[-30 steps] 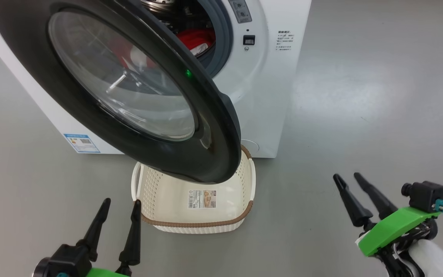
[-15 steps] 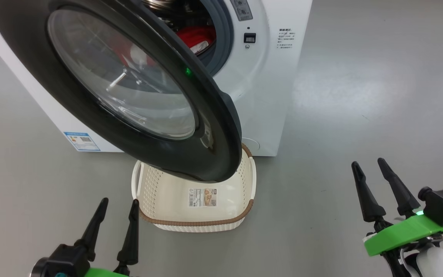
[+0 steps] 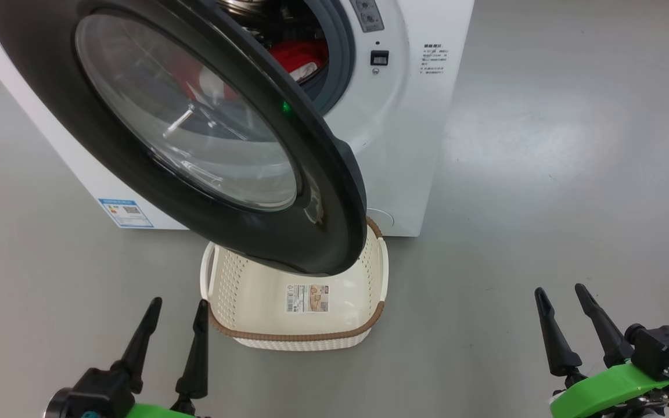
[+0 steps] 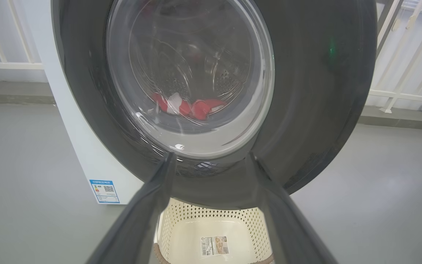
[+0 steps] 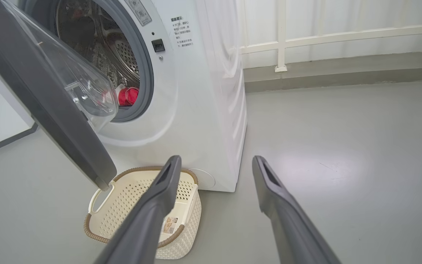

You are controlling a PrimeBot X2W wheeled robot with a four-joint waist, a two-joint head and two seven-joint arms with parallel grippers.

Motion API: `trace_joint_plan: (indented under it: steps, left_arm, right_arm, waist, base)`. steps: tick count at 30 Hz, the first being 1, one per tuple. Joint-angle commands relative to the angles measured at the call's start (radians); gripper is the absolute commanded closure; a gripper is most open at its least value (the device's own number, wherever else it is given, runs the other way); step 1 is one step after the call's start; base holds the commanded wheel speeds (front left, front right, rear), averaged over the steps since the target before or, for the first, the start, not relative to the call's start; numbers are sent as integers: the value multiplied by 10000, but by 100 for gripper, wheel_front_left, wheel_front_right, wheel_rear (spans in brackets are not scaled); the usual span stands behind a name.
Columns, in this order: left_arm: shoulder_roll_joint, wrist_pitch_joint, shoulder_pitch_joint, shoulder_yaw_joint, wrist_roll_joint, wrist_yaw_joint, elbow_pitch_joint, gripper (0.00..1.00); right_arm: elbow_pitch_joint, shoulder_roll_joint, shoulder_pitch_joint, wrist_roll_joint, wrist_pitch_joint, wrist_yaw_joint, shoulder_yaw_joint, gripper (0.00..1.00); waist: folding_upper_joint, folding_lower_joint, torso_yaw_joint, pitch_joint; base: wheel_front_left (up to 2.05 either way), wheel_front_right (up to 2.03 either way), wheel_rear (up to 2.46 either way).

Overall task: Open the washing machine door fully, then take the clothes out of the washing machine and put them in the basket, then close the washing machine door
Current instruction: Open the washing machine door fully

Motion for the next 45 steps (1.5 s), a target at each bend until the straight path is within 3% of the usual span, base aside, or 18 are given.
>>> trace_joint_plan:
  steps: [1, 17, 23, 24, 25, 26, 27, 38, 43, 45]
  left_arm:
    - [100, -120, -68, 315, 84, 55, -242, 0]
    - [100, -120, 47, 302, 103, 69, -279, 0]
    - [100, -120, 51, 256, 82, 63, -287, 0]
    - [100, -120, 46, 248, 77, 62, -285, 0]
    - [100, -120, 43, 234, 74, 62, -283, 0]
    - [100, -120, 41, 216, 69, 63, -283, 0]
    - [100, -120, 41, 196, 63, 66, -284, 0]
    - [100, -120, 7, 41, -18, 103, -249, 0]
    - [100, -120, -61, -133, -140, 122, -265, 0]
    - [100, -120, -116, -262, -213, 128, -262, 0]
  right_arm:
    - [-187, -53, -23, -137, -93, 75, 117, 0]
    - [-242, -22, -107, -330, -93, 75, 142, 0]
    - [-550, 136, -298, 197, -93, 75, 171, 0]
    - [-610, 177, -366, 373, -93, 75, 205, 50]
    - [-685, 211, -454, 546, -93, 75, 249, 66]
    - [-766, 220, -558, 675, -93, 75, 319, 92]
    - [-811, 224, -673, 839, -93, 75, 443, 100]
    - [-799, 218, -2548, 2242, -93, 75, 1543, 100]
    - [-313, 67, -3639, 3499, -93, 75, 2237, 100]
    - [64, -289, -4329, 4469, -93, 75, 3105, 100]
  waist:
    - [0, 0, 6, -2]
    - [0, 0, 21, -108]
    - [0, 0, 65, -113]
    - [0, 0, 76, -113]
    - [0, 0, 88, -111]
    - [0, 0, 102, -108]
    - [0, 0, 117, -104]
    - [0, 0, 457, -24]
    - [0, 0, 720, 129]
    - [0, 0, 902, 226]
  base:
    - [0, 0, 0]
    - [0, 0, 0]
    - [0, 0, 0]
    - [0, 0, 0]
    - [0, 0, 0]
    - [0, 0, 0]
    - [0, 0, 0]
    - [0, 0, 0]
    - [0, 0, 0]
    - [0, 0, 0]
